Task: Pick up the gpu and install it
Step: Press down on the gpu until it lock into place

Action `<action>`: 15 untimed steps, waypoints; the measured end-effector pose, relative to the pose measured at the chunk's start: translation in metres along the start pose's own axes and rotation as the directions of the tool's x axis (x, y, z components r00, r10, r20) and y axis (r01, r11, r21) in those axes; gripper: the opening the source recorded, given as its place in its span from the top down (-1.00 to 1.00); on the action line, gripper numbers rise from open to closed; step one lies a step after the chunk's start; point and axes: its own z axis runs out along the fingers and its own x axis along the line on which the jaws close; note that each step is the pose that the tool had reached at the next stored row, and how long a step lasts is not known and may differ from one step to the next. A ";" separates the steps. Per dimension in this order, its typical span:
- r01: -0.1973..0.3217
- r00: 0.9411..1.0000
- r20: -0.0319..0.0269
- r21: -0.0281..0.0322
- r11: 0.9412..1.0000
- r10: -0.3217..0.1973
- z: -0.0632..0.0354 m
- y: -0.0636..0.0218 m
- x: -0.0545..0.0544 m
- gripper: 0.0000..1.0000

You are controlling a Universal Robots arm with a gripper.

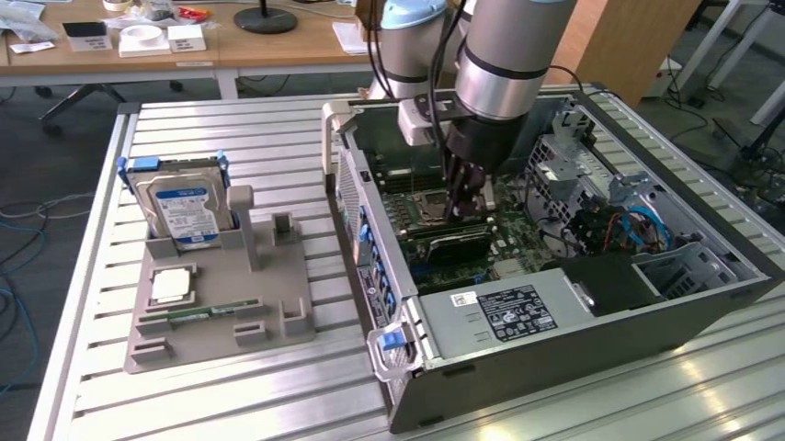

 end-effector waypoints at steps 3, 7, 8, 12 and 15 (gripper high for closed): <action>0.000 1.000 0.000 0.000 1.000 0.000 0.0036 0.0001 0.000 0.79; 0.000 1.000 0.000 0.000 1.000 0.000 0.0044 0.0001 0.000 0.79; 0.000 1.000 0.000 0.000 1.000 0.000 0.0053 0.0001 0.000 0.79; 0.000 1.000 0.000 0.000 1.000 0.000 0.0099 0.0002 0.001 0.79; 0.000 1.000 0.000 0.000 1.000 0.000 0.0099 0.0002 0.001 0.79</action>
